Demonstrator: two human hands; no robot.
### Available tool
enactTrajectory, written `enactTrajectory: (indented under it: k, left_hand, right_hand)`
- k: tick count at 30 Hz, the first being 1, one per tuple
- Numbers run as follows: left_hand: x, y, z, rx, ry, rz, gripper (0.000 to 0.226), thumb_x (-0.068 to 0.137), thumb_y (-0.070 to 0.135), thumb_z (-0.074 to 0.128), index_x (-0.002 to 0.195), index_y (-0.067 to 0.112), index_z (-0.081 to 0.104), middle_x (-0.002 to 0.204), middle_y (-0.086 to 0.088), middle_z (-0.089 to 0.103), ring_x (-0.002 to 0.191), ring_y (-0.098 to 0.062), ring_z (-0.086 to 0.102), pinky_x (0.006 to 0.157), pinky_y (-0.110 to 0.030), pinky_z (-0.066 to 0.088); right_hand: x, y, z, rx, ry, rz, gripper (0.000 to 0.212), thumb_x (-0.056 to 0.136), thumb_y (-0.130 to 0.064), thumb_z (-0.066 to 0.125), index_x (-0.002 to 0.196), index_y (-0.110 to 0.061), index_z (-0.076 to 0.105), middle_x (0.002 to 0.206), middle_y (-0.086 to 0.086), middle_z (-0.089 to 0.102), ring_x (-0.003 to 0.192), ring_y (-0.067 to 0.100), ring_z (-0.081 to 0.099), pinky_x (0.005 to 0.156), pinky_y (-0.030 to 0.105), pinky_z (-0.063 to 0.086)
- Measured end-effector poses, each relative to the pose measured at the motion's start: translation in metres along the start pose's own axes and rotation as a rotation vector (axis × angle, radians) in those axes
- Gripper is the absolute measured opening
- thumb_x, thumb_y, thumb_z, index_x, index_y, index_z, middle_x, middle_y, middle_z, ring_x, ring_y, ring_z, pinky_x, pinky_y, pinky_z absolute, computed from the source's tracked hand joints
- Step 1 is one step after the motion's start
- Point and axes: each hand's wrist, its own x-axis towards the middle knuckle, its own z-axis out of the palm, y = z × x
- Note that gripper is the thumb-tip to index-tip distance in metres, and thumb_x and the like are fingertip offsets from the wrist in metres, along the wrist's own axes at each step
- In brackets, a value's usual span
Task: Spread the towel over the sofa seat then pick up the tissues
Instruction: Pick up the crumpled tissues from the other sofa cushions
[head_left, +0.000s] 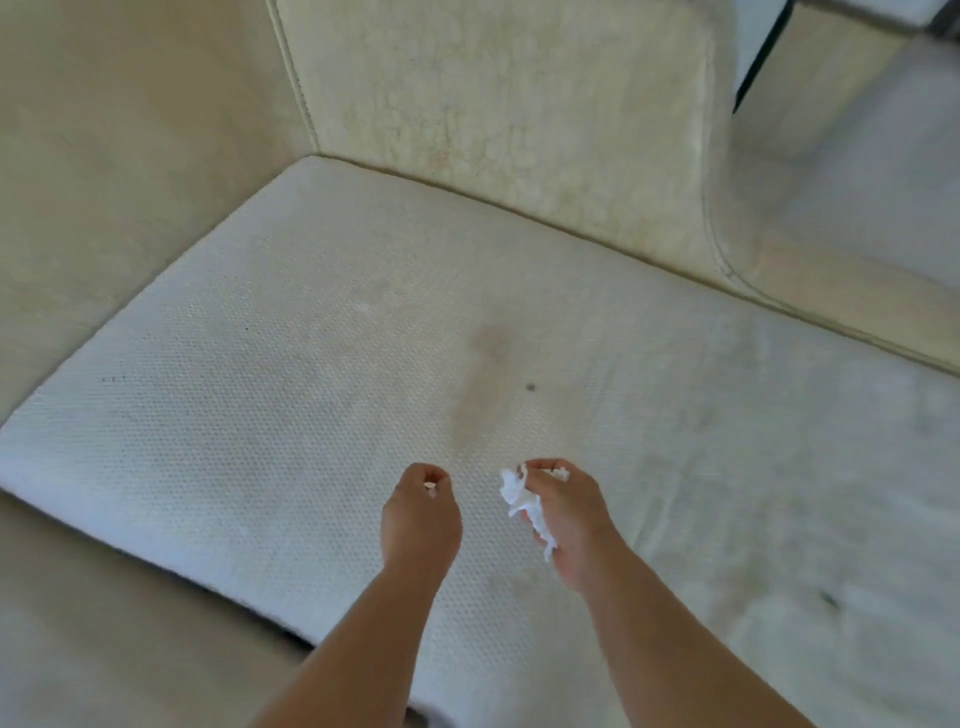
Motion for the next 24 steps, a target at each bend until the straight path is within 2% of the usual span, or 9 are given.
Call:
enactTrajectory:
  k: [2, 5, 8, 14, 19, 22, 24]
  left_hand:
    - [-0.050, 0.003, 0.024, 0.022, -0.045, 0.044, 0.013, 0.093, 0.023, 0.046, 0.093, 0.023, 0.059, 0.091, -0.006, 0.068, 0.082, -0.027, 0.064, 0.072, -0.036, 0.054]
    - [-0.104, 0.003, 0.055, 0.017, -0.079, 0.095, 0.014, 0.093, 0.023, 0.046, 0.096, 0.019, 0.060, 0.093, -0.012, 0.069, 0.088, -0.031, 0.064, 0.079, -0.040, 0.053]
    - [-0.177, 0.003, 0.095, 0.048, -0.152, 0.139, 0.016, 0.093, 0.022, 0.047, 0.099, 0.017, 0.061, 0.095, -0.014, 0.069, 0.089, -0.032, 0.064, 0.077, -0.035, 0.050]
    - [-0.289, 0.005, 0.169, 0.135, -0.290, 0.262, 0.011, 0.093, 0.021, 0.047, 0.093, 0.022, 0.057, 0.096, -0.008, 0.068, 0.089, -0.029, 0.065, 0.079, -0.038, 0.052]
    - [-0.368, -0.020, 0.241, 0.270, -0.460, 0.360, 0.010, 0.092, 0.020, 0.048, 0.090, 0.022, 0.057, 0.094, -0.009, 0.068, 0.085, -0.032, 0.066, 0.080, -0.042, 0.054]
    - [-0.420, -0.052, 0.283, 0.359, -0.595, 0.393, 0.011, 0.091, 0.018, 0.047, 0.089, 0.020, 0.058, 0.092, -0.007, 0.067, 0.085, -0.033, 0.066, 0.081, -0.044, 0.054]
    - [-0.454, -0.076, 0.308, 0.426, -0.681, 0.412, 0.012, 0.092, 0.018, 0.047, 0.091, 0.018, 0.059, 0.091, -0.006, 0.065, 0.087, -0.032, 0.065, 0.081, -0.040, 0.053]
  right_hand:
    - [-0.033, 0.023, -0.045, 0.033, 0.029, -0.002, 0.019, 0.085, -0.003, 0.055, 0.070, -0.016, 0.059, 0.059, 0.011, 0.056, 0.039, 0.014, 0.043, 0.034, 0.015, 0.028]
    - [-0.072, 0.047, -0.094, 0.066, 0.062, -0.006, 0.016, 0.084, -0.001, 0.056, 0.074, -0.013, 0.059, 0.057, 0.010, 0.051, 0.032, 0.009, 0.042, 0.033, 0.013, 0.026]
    - [-0.122, 0.075, -0.159, 0.138, 0.130, -0.014, 0.015, 0.084, -0.001, 0.056, 0.074, -0.013, 0.059, 0.057, 0.010, 0.048, 0.033, 0.011, 0.041, 0.033, 0.013, 0.024]
    - [-0.184, 0.132, -0.270, 0.315, 0.275, 0.025, 0.011, 0.084, -0.007, 0.057, 0.079, -0.014, 0.064, 0.060, 0.006, 0.056, 0.039, 0.012, 0.050, 0.041, 0.021, 0.028]
    - [-0.228, 0.212, -0.349, 0.472, 0.446, 0.071, 0.010, 0.086, -0.007, 0.055, 0.082, -0.013, 0.063, 0.059, 0.005, 0.056, 0.041, 0.012, 0.047, 0.037, 0.016, 0.030]
    - [-0.254, 0.277, -0.390, 0.545, 0.526, 0.193, 0.018, 0.090, -0.009, 0.051, 0.075, -0.015, 0.058, 0.061, 0.005, 0.054, 0.045, 0.014, 0.047, 0.035, 0.015, 0.034]
    - [-0.273, 0.320, -0.412, 0.581, 0.590, 0.223, 0.021, 0.092, -0.009, 0.051, 0.074, -0.019, 0.056, 0.067, 0.004, 0.055, 0.049, 0.011, 0.053, 0.040, 0.017, 0.041]
